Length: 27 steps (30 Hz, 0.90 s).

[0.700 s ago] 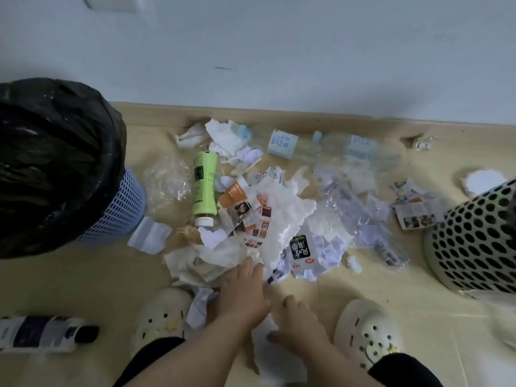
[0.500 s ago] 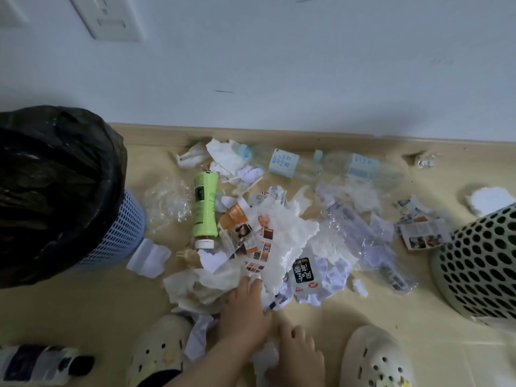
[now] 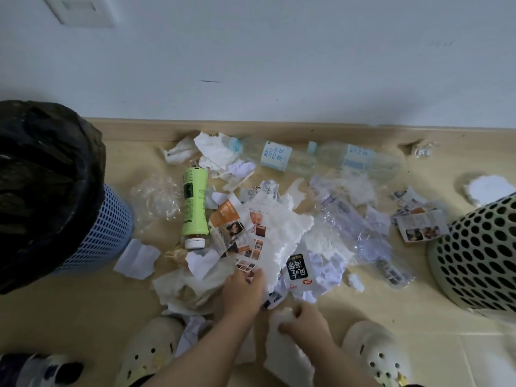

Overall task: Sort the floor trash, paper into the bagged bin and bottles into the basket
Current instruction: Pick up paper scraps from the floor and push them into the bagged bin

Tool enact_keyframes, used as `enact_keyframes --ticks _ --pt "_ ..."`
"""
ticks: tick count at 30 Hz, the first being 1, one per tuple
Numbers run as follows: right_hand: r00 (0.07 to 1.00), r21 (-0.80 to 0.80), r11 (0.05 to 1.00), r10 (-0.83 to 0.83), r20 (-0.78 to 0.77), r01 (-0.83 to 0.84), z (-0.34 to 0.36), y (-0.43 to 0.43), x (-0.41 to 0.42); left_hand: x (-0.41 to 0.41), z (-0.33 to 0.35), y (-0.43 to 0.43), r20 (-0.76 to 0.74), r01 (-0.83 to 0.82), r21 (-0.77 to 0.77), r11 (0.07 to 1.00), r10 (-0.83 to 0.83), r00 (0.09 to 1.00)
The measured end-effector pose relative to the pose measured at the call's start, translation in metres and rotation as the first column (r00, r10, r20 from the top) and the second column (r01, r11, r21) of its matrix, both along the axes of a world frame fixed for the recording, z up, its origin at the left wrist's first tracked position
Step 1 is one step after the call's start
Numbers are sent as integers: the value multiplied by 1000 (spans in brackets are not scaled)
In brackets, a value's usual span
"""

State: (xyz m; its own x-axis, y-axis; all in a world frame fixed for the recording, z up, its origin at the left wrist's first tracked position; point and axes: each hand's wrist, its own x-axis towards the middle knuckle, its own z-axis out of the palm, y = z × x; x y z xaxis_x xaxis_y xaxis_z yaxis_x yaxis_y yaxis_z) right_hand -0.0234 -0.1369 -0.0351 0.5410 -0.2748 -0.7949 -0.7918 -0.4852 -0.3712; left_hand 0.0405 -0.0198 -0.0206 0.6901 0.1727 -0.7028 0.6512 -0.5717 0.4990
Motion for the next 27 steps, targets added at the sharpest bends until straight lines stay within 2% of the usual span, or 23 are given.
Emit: enact_keyframes --ticks 3,6,9,12,15,18,22,27 --pt "957 59 959 -282 67 279 5 -16 9 3 1 -11 -88 -200 -137 970 190 978" --pt "850 174 850 -518 98 498 9 -28 13 7 3 -18 -213 -419 -241 875 373 903" --pt "762 246 751 -644 72 612 9 -32 17 8 1 -20 -275 -493 -280 824 423 863" --pt "717 266 705 -694 69 657 14 -34 23 8 1 -20 -355 -546 -310 778 438 826" --pt "699 255 698 -708 101 669 29 -37 33 8 9 -16 -375 -559 -365 745 431 820" --pt "681 255 689 -720 134 678 54 -40 43 13 28 -12 -365 -510 -425 748 373 853" --pt "660 256 689 -724 200 678 105 -37 47 20 76 -2 -307 -374 -467 801 250 918" --pt "615 304 644 -763 199 702 167 -13 37 18 152 19 -164 -285 -446 848 236 958"
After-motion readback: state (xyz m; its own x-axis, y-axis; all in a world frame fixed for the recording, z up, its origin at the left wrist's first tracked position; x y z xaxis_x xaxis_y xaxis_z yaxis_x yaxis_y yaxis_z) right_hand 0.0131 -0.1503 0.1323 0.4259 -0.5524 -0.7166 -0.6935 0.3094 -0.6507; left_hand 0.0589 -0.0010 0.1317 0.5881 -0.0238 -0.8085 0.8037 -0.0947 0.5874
